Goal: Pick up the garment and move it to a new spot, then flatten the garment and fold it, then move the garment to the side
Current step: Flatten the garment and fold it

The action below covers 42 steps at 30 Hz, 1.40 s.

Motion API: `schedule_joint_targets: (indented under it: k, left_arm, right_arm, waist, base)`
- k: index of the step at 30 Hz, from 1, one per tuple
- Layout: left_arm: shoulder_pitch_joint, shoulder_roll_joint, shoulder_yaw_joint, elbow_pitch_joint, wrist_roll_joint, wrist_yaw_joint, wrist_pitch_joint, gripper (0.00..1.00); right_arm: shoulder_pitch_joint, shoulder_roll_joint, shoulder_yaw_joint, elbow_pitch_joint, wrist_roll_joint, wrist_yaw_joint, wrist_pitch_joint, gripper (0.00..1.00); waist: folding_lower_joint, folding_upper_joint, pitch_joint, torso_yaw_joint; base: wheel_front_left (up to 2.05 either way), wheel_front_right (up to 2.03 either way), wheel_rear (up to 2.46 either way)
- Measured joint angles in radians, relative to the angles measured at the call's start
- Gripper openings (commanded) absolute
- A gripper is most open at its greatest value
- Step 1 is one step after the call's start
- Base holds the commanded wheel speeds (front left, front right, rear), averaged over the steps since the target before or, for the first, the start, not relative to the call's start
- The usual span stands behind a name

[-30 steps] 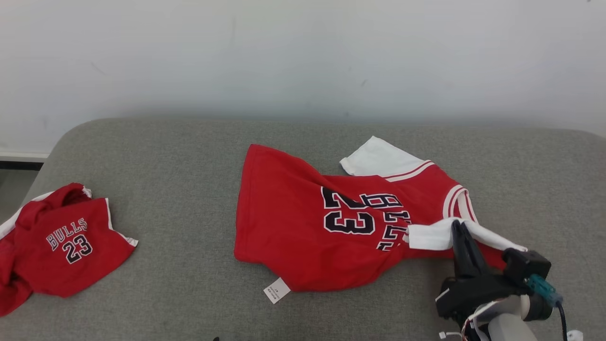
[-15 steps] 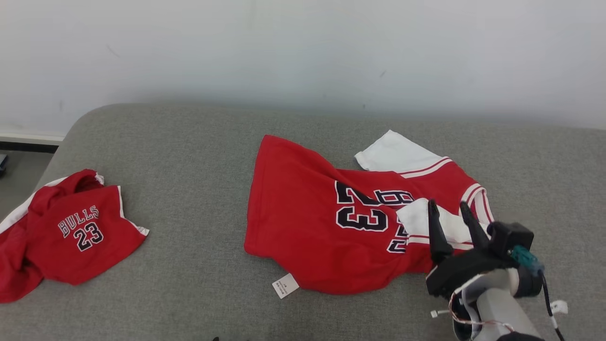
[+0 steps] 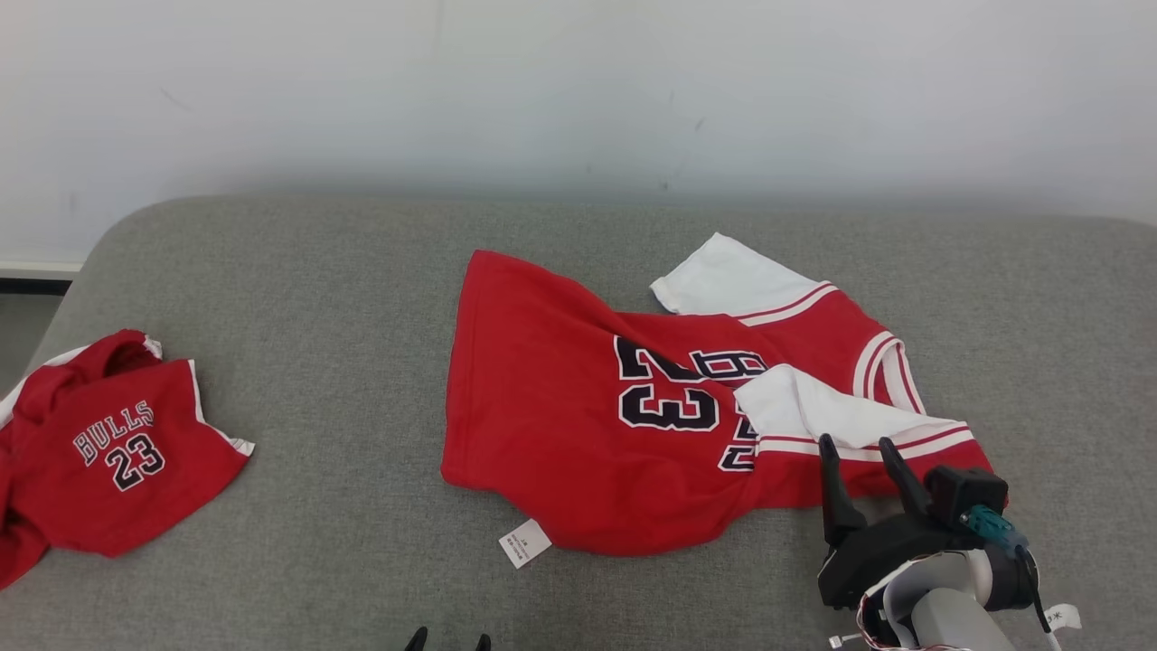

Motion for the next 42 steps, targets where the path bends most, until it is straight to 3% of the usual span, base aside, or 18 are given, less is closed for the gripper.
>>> schedule_joint_targets:
  k: [8,9,10,12,13,21,27,33,42]
  left_arm:
    - [-0.023,0.000,-0.007,-0.003,-0.010,0.003,0.000,1.00]
    - [-0.027,0.000,-0.007,-0.004,-0.011,0.003,0.000,1.00]
    - [-0.029,0.000,-0.007,-0.006,-0.012,0.003,0.000,1.00]
    - [-0.029,0.000,-0.007,-0.006,-0.013,0.003,0.000,1.00]
    - [-0.029,0.000,-0.007,-0.006,-0.014,0.004,0.000,1.00]
    - [-0.037,0.000,-0.006,-0.009,-0.018,0.010,0.000,1.00]
    - [-0.034,0.000,-0.001,-0.003,-0.016,0.011,0.000,1.00]
    - [0.007,0.000,0.023,0.012,-0.008,0.010,0.000,1.00]
    - [0.031,0.000,0.036,0.006,-0.013,0.008,0.000,1.00]
  right_arm:
    - [-0.063,-0.014,-0.012,0.060,-0.039,0.000,0.000,1.00]
    - [-0.067,-0.015,-0.015,0.066,-0.043,0.000,0.000,0.93]
    - [-0.070,-0.015,-0.017,0.071,-0.046,0.000,0.000,0.81]
    - [-0.075,-0.015,-0.021,0.078,-0.054,0.000,0.000,0.19]
    - [-0.078,-0.015,-0.024,0.078,-0.057,0.000,0.000,0.01]
    - [-0.067,-0.014,-0.049,0.080,-0.067,0.000,0.000,0.00]
    - [-0.037,-0.012,-0.048,-0.028,-0.046,0.000,0.000,0.00]
    - [0.087,-0.022,-0.007,-0.156,0.004,0.000,0.000,0.00]
    - [0.305,-0.107,0.101,-0.246,0.091,0.000,0.013,0.00]
  waist:
    - [0.0000,0.0000,0.045,0.024]
    - [0.0000,0.0000,0.049,0.027]
    - [0.0000,0.0000,0.054,0.031]
    - [0.0000,0.0000,0.060,0.036]
    - [0.0000,0.0000,0.063,0.038]
    - [0.0000,0.0000,0.068,0.036]
    - [0.0000,0.0000,0.049,0.024]
    - [-0.0002,0.0000,-0.010,0.005]
    - [-0.0003,-0.0001,-0.074,-0.064]
  base:
    - [0.00,0.00,0.00]
    - [0.00,0.00,0.00]
    - [0.00,0.00,0.00]
    - [0.00,0.00,0.00]
    - [0.00,0.00,0.00]
    - [0.00,0.00,0.00]
    - [0.00,0.00,0.00]
    - [0.00,0.00,0.00]
    - [0.00,0.00,0.00]
